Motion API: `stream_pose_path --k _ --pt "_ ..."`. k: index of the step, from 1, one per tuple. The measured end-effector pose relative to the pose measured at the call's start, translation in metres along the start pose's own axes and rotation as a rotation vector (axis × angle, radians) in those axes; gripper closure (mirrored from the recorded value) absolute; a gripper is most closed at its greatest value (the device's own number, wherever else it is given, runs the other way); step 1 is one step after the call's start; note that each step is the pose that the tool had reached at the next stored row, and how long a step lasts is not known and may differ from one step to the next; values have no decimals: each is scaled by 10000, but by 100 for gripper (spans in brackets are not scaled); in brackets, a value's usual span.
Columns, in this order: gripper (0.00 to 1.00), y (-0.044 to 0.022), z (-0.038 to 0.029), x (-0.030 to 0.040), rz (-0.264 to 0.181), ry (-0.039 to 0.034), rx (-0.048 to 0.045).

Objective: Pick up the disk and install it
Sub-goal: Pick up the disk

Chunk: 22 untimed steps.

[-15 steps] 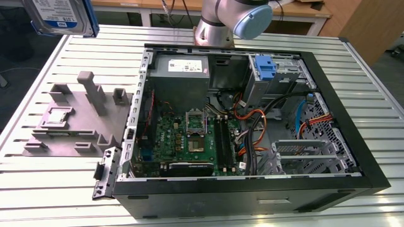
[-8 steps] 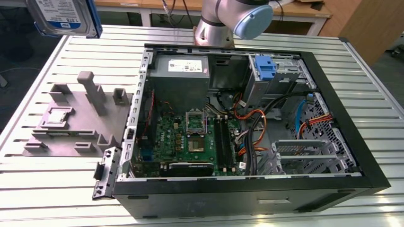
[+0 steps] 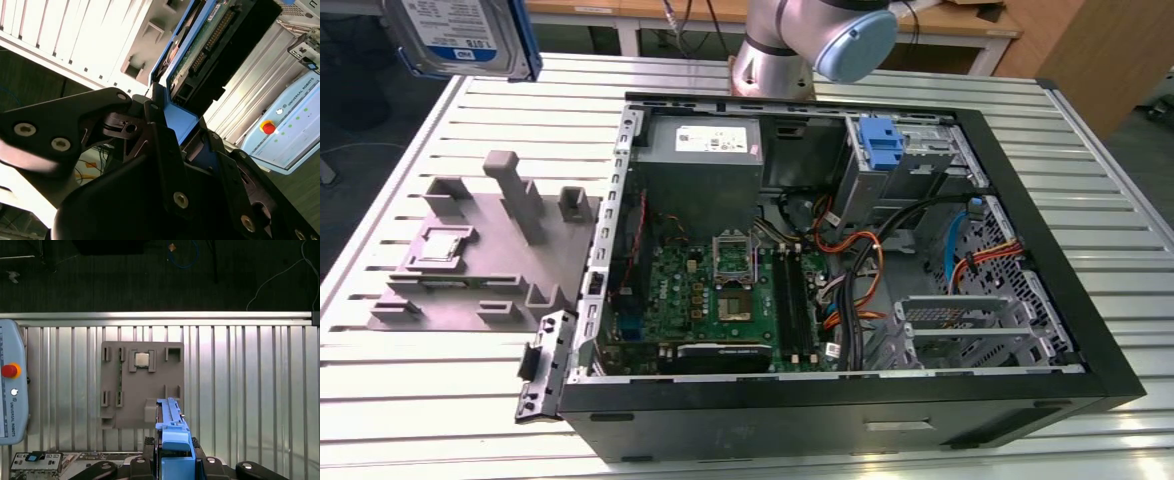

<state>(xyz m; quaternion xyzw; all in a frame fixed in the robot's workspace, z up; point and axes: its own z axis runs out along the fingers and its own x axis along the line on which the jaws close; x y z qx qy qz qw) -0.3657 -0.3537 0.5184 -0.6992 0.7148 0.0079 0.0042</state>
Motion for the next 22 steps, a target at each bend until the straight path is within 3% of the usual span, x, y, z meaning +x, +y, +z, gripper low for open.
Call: stream_pose_path --k 22 --pt "63 -153 -1 -3 0 0 0"
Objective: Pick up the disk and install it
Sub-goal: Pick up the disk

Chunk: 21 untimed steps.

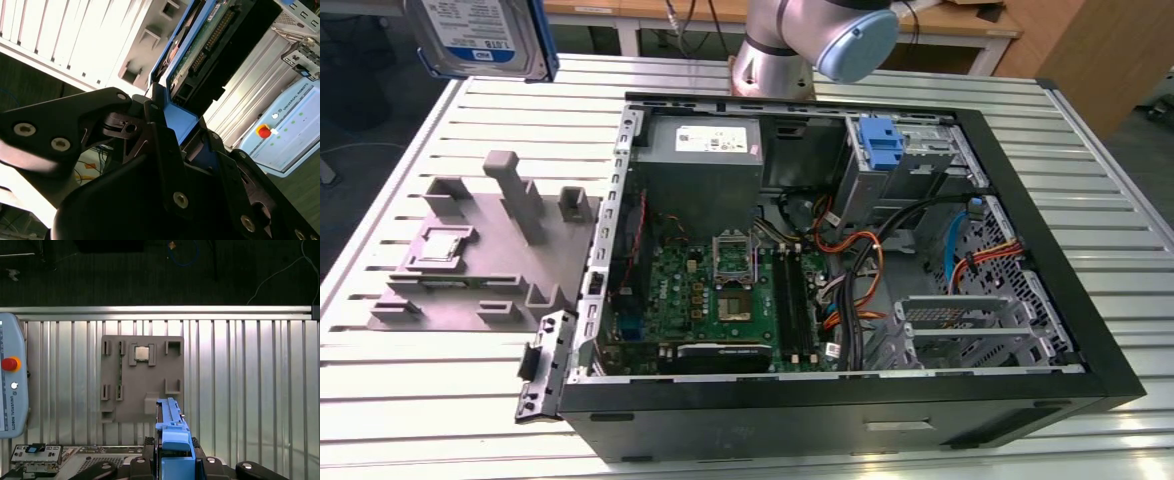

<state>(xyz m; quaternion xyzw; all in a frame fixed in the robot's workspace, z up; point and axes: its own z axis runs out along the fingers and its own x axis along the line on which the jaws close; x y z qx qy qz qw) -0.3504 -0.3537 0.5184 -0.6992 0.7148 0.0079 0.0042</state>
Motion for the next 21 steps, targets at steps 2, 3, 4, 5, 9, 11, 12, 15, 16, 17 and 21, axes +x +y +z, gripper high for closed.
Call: stream_pose_path --k 2,3,4,5,9,11,12,15,16,17,21 --pt "63 -10 0 0 0 0 0" --pt "63 -15 0 0 0 -1 0" --pt "63 -20 0 0 0 0 0" --pt "63 -25 0 -1 0 0 -1" --pt "63 -47 0 -1 0 0 -1" --pt "63 -58 0 -1 0 0 0" --pt "63 -65 0 -1 0 0 0" --pt "63 -79 0 -2 1 0 0" --pt "63 -81 0 -2 1 0 0" --pt "63 -85 0 -2 1 0 0" --pt "63 -91 0 -2 1 0 0"
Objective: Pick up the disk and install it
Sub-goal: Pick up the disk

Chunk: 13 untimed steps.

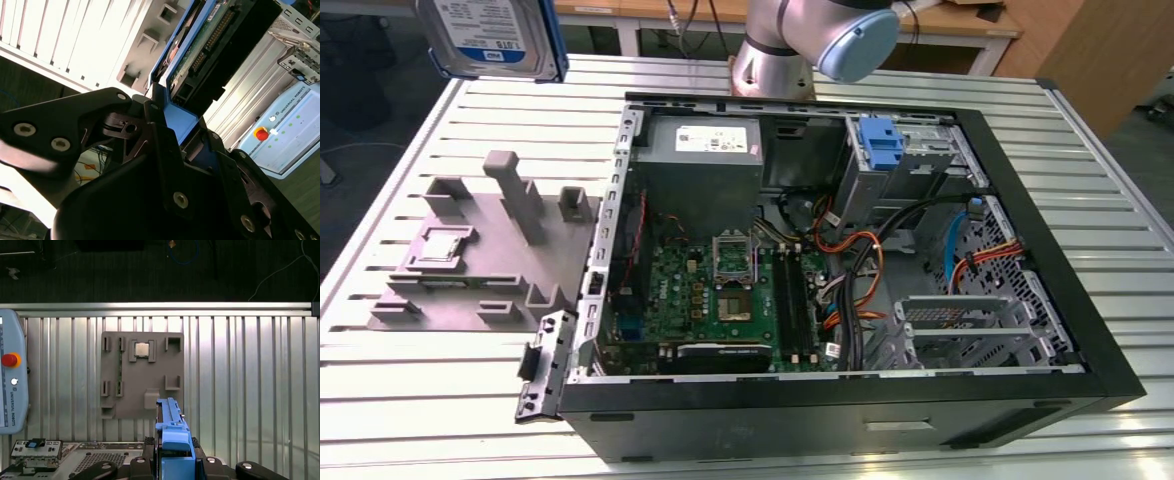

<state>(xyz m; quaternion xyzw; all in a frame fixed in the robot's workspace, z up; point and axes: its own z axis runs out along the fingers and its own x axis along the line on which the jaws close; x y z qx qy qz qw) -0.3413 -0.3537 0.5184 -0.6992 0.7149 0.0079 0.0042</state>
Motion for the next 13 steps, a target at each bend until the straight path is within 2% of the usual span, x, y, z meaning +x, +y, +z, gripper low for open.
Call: stream_pose_path --k 13 --pt "63 -15 0 -1 -1 0 0"
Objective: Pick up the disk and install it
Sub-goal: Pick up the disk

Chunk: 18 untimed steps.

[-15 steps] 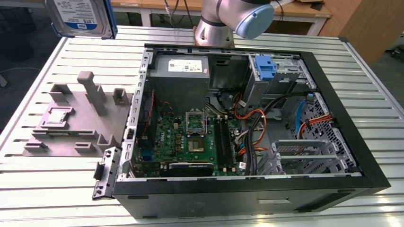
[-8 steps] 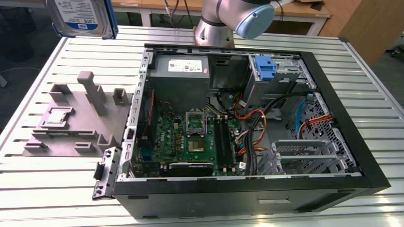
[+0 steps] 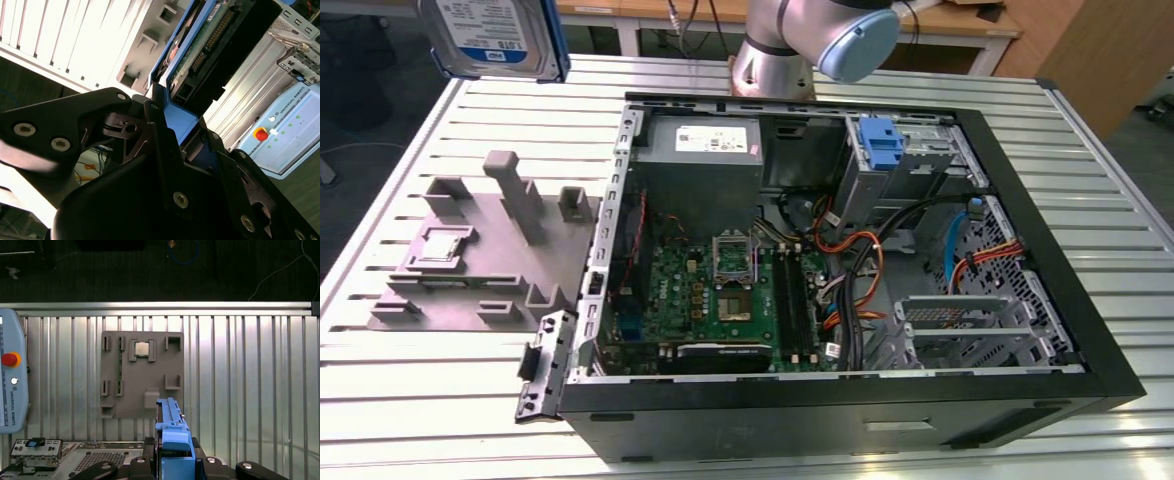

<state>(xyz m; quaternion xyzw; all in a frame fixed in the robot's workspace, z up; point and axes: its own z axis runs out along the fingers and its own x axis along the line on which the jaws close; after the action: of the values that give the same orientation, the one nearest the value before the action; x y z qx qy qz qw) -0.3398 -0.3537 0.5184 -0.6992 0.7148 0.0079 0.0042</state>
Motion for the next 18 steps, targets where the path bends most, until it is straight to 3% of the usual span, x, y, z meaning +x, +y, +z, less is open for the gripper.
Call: stream_pose_path --k 18 --pt "63 -64 0 -1 0 0 0"
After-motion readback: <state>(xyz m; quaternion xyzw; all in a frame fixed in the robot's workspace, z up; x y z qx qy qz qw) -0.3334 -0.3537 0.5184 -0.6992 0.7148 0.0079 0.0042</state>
